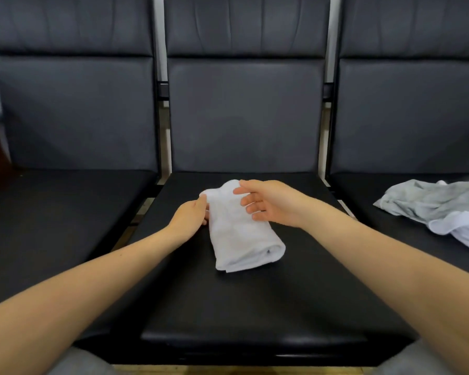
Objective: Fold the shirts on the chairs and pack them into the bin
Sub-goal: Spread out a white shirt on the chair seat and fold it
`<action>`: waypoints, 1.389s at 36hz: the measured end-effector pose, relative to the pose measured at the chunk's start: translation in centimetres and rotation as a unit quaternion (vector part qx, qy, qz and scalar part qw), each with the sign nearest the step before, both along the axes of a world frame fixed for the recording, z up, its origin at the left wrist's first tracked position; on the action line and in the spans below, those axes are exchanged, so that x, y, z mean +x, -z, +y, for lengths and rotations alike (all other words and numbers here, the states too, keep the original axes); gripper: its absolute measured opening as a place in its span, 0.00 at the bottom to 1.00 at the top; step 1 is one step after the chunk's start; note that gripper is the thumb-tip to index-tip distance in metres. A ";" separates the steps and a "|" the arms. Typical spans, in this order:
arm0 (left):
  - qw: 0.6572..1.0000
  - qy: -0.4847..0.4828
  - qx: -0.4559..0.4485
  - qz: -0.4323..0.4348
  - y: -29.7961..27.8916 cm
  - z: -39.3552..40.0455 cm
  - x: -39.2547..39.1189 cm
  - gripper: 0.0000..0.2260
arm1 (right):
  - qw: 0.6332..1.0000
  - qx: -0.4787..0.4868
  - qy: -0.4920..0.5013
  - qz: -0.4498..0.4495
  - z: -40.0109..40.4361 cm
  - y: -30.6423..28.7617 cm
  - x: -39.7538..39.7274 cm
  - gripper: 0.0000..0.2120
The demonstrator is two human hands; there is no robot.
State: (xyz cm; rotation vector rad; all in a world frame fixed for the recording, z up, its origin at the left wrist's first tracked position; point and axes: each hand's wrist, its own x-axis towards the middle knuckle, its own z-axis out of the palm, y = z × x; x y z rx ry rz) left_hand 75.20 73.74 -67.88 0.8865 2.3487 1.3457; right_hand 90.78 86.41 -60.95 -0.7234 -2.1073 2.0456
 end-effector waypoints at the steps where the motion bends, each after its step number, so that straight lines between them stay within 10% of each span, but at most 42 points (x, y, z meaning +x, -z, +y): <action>1: 1.000 0.005 -0.013 0.012 0.0 -0.1 0.0 0.22 | 0.999 0.031 0.042 -0.003 0.0 0.4 0.1 0.15; 6: 0.992 0.033 -0.075 0.097 0.5 -0.2 0.3 0.14 | 0.949 0.271 0.121 -0.107 1.0 4.9 0.9 0.21; 16: 0.991 0.044 -0.020 0.123 1.3 -0.3 1.0 0.08 | 0.980 0.118 0.099 -0.127 0.2 4.9 0.8 0.19; 20: 0.995 0.045 0.092 -0.002 -0.5 0.0 3.2 0.08 | 0.989 -0.026 0.145 -0.033 0.3 2.0 1.0 0.22; 26: 0.926 0.104 0.060 -0.359 -3.4 -0.1 5.4 0.39 | 0.989 -0.023 0.121 0.084 -0.9 -1.5 2.0 0.17; 32: 0.811 0.163 0.225 -0.515 -8.8 -2.3 5.9 0.27 | 0.989 -0.080 0.041 0.116 -2.9 -4.4 3.6 0.16; 40: 0.809 0.005 0.463 -0.363 -14.6 -8.2 4.8 0.09 | 0.981 -0.168 0.022 0.091 -7.9 -1.9 0.3 0.20; 44: 0.792 -0.041 0.506 -0.339 -15.5 -13.5 3.4 0.09 | 0.968 -0.246 -0.036 0.035 -12.4 -0.1 -3.4 0.31; 50: 0.768 -0.087 0.549 -0.317 -14.4 -22.7 1.4 0.17 | 0.957 -0.263 -0.098 0.078 -20.9 -1.2 -9.2 0.21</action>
